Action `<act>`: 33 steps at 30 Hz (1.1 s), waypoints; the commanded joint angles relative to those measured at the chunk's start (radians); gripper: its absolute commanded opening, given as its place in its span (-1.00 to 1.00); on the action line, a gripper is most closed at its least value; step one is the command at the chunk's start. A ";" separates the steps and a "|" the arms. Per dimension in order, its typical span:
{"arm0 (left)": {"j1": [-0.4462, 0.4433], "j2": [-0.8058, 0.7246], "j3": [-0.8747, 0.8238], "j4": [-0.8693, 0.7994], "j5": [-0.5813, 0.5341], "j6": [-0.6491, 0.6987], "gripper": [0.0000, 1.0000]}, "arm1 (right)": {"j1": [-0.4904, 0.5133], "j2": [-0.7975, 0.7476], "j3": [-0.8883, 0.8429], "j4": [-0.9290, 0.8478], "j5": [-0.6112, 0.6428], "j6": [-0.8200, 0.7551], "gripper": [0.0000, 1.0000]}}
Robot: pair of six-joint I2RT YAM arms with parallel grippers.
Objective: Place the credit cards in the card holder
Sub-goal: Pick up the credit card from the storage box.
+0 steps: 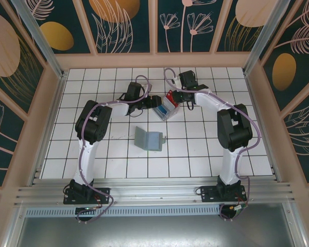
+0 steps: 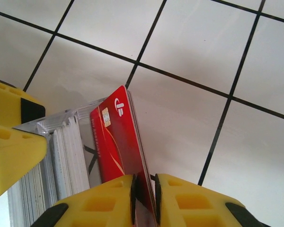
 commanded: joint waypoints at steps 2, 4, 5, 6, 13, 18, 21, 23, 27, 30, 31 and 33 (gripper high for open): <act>-0.002 0.040 -0.024 -0.118 -0.025 0.003 0.28 | 0.003 -0.021 -0.011 0.026 0.056 0.004 -0.60; -0.002 0.040 -0.024 -0.117 -0.026 0.004 0.28 | 0.008 -0.023 -0.016 0.031 0.060 0.004 -0.69; -0.002 0.040 -0.026 -0.117 -0.026 0.004 0.28 | 0.008 -0.025 -0.019 0.034 0.062 0.003 -0.74; -0.001 0.040 -0.026 -0.117 -0.025 0.005 0.28 | 0.010 -0.028 -0.019 0.035 0.060 0.002 -0.81; -0.002 0.041 -0.026 -0.115 -0.023 0.002 0.28 | 0.020 -0.041 -0.023 0.038 0.063 -0.010 -0.78; -0.002 0.043 -0.024 -0.116 -0.019 0.002 0.28 | 0.024 -0.072 -0.045 0.068 0.045 -0.005 -0.86; -0.002 0.041 -0.026 -0.116 -0.019 0.001 0.28 | 0.024 -0.083 -0.046 0.073 0.024 0.000 -0.74; -0.002 0.041 -0.027 -0.116 -0.018 0.001 0.28 | 0.024 -0.086 -0.048 0.077 0.011 0.001 -0.77; -0.002 0.040 -0.030 -0.114 -0.019 0.001 0.28 | 0.019 -0.087 -0.051 0.082 -0.009 0.010 -0.81; -0.002 0.036 -0.030 -0.115 -0.018 0.001 0.27 | 0.016 -0.080 -0.052 0.080 -0.014 0.013 -0.75; -0.002 0.036 -0.031 -0.114 -0.017 0.000 0.28 | 0.016 -0.076 -0.050 0.078 -0.014 0.014 -0.72; -0.001 0.034 -0.033 -0.113 -0.017 0.002 0.27 | 0.016 -0.070 -0.054 0.082 -0.004 0.011 -0.69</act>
